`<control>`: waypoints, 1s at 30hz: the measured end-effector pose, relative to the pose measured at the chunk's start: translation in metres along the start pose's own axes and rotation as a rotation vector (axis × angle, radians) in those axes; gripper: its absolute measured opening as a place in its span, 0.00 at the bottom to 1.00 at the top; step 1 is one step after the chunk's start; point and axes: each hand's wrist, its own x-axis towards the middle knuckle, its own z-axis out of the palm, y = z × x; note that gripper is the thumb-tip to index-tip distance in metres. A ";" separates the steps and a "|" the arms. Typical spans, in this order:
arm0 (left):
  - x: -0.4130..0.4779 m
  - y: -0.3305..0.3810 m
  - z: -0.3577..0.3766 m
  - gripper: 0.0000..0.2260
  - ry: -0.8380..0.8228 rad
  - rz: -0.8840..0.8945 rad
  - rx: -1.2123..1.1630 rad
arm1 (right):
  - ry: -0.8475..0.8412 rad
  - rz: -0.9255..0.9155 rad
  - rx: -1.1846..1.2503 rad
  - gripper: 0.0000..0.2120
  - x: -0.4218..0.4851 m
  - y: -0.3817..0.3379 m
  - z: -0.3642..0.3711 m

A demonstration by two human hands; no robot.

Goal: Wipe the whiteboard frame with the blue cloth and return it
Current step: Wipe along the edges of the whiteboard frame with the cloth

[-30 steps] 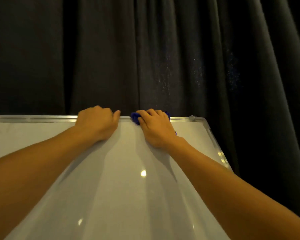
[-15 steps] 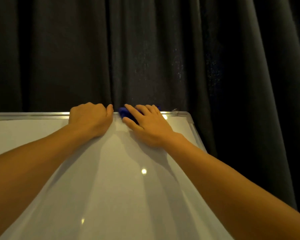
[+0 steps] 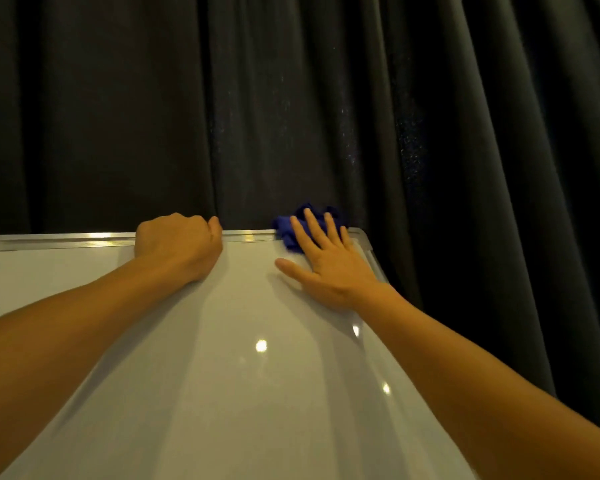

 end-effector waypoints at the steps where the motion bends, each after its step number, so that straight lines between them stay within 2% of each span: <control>1: -0.001 0.000 0.002 0.26 0.015 0.008 -0.013 | -0.015 0.060 0.019 0.44 -0.001 0.001 0.000; 3: 0.000 0.004 0.002 0.25 0.026 0.000 -0.021 | -0.020 0.036 0.104 0.46 0.003 -0.023 0.007; 5: 0.001 0.005 0.002 0.25 0.005 -0.017 0.002 | -0.033 -0.090 0.127 0.44 0.007 -0.053 0.018; 7: 0.002 0.002 0.005 0.25 0.007 -0.016 0.020 | -0.025 -0.158 0.073 0.41 0.010 -0.052 0.014; 11: 0.001 -0.008 0.009 0.27 0.067 0.056 -0.016 | -0.027 0.054 -0.031 0.41 -0.008 -0.004 -0.003; 15: 0.009 -0.004 0.008 0.23 0.021 0.054 -0.007 | -0.027 0.103 0.100 0.46 -0.024 -0.002 0.001; 19: 0.021 0.022 -0.002 0.20 -0.015 0.170 0.019 | 0.021 0.083 0.127 0.33 0.003 -0.001 -0.009; 22: 0.024 0.043 -0.007 0.19 -0.076 0.184 -0.044 | 0.091 0.040 0.188 0.22 0.029 -0.008 -0.017; 25: 0.019 0.048 -0.005 0.20 -0.082 0.199 -0.017 | 0.088 0.082 0.339 0.17 0.051 -0.010 -0.035; 27: 0.016 0.045 -0.004 0.22 -0.058 0.231 -0.014 | 0.233 0.194 0.530 0.17 0.061 -0.005 -0.054; 29: 0.014 0.044 -0.005 0.23 -0.026 0.257 -0.049 | 0.570 0.280 0.684 0.15 0.062 0.007 -0.079; 30: 0.013 0.045 -0.004 0.23 -0.008 0.265 -0.063 | 0.762 0.286 0.637 0.15 0.056 0.015 -0.092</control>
